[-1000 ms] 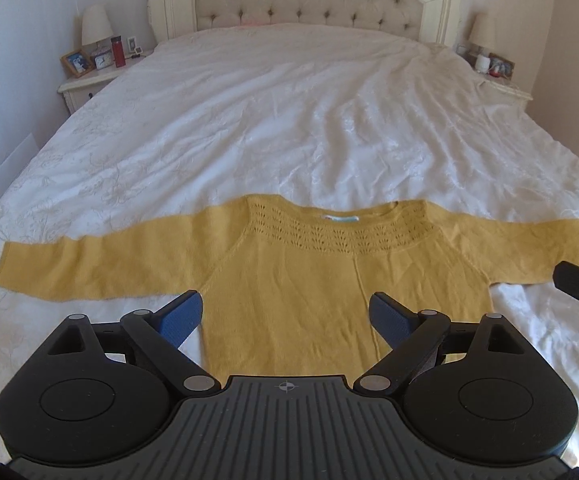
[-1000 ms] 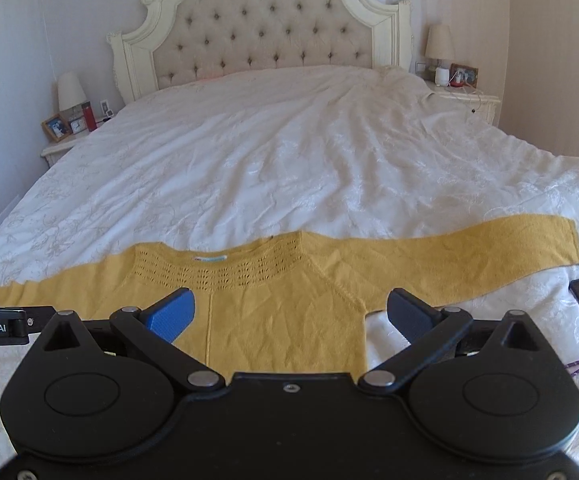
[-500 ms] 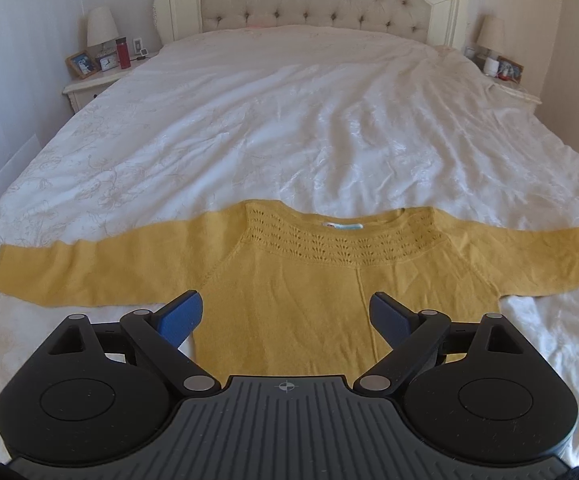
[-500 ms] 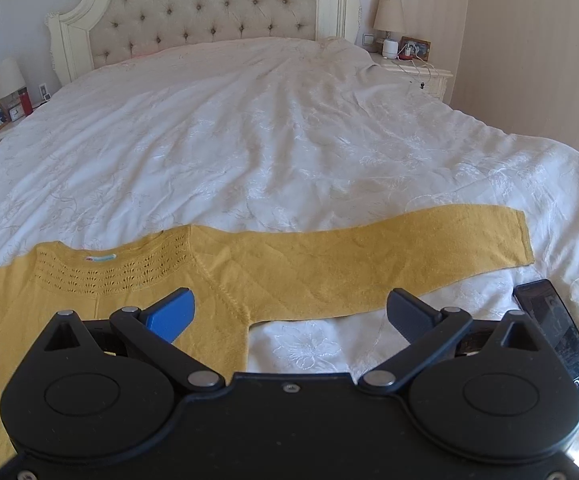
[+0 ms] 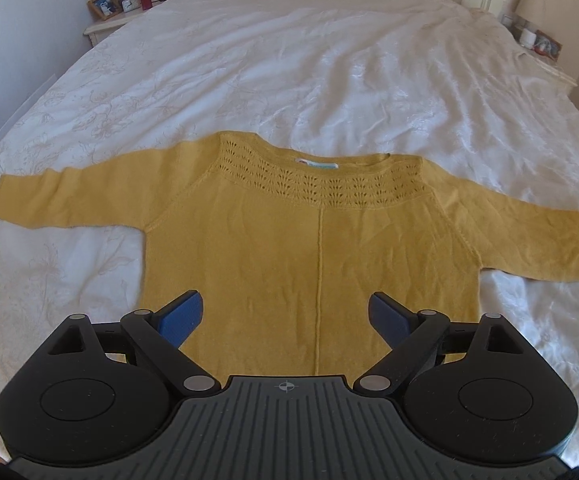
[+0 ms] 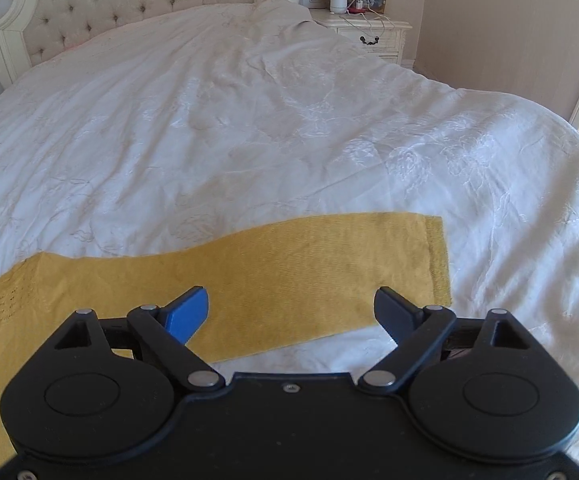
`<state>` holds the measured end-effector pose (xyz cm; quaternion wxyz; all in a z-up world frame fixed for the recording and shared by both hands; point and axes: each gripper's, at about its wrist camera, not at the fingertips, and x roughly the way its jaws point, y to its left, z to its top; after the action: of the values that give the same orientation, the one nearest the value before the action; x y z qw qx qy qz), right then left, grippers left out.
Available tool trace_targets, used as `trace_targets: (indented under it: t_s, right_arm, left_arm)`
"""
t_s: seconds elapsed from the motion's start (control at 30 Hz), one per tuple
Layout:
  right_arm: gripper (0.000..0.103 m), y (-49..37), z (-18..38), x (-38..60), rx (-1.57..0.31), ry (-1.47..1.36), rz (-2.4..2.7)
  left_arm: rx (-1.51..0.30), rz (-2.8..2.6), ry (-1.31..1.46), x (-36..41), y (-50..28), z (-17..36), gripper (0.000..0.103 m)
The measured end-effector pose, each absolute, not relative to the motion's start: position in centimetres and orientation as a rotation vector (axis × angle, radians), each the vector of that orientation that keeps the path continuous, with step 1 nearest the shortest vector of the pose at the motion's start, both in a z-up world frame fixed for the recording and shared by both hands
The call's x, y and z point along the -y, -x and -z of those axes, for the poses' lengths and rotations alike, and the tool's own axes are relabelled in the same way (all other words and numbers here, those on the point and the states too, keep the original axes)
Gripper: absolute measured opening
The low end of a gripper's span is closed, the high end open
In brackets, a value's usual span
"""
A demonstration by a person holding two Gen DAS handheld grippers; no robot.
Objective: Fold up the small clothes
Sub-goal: 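Move the right gripper to the sleeve cuff and grasp it, then fold the held sleeve across the sweater body and open the right gripper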
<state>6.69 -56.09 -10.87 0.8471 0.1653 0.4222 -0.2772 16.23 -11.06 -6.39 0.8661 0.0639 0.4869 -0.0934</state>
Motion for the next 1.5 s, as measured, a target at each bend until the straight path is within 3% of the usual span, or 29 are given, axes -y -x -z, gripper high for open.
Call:
trace_targets:
  t_s: [0.33, 0.67, 0.7, 0.8, 0.87, 0.9, 1.17, 1.5]
  right_arm:
    - [0.091, -6.2, 14.9, 67.3, -1.012, -0.394, 0.590]
    - [0.092, -5.8, 18.9, 70.2, -1.032, -0.537, 0.505]
    - [0.090, -5.7, 18.9, 70.2, -1.024, -0.552, 0.503]
    - [0.068, -5.2, 18.8, 70.4, -1.003, -0.592, 0.484]
    - [0.045, -5.1, 18.3, 70.1, -0.998, -0.604, 0.467]
    - [0.012, -5.1, 17.9, 69.8, -0.994, -0.610, 0.456]
    - [0.011, -8.0, 12.0, 64.6, -0.922, -0.582, 0.315]
    - [0.011, -17.4, 4.9, 50.5, -0.810, -0.626, 0.011]
  left_arm:
    - [-1.076, 0.116, -0.145, 15.4, -15.4, 7.3, 0.091]
    - [-1.106, 0.122, -0.193, 18.1, -15.4, 7.4, 0.091]
    - [-1.108, 0.121, -0.194, 18.1, -15.4, 7.5, 0.091]
    - [-1.121, 0.119, -0.193, 18.0, -15.6, 7.8, 0.091]
    - [-1.130, 0.120, -0.189, 17.7, -15.8, 8.0, 0.091]
    - [-1.134, 0.122, -0.186, 17.6, -15.9, 8.1, 0.091]
    - [-1.129, 0.150, -0.165, 15.5, -16.7, 8.5, 0.091]
    - [-1.126, 0.160, -0.131, 8.7, -19.4, 8.9, 0.091]
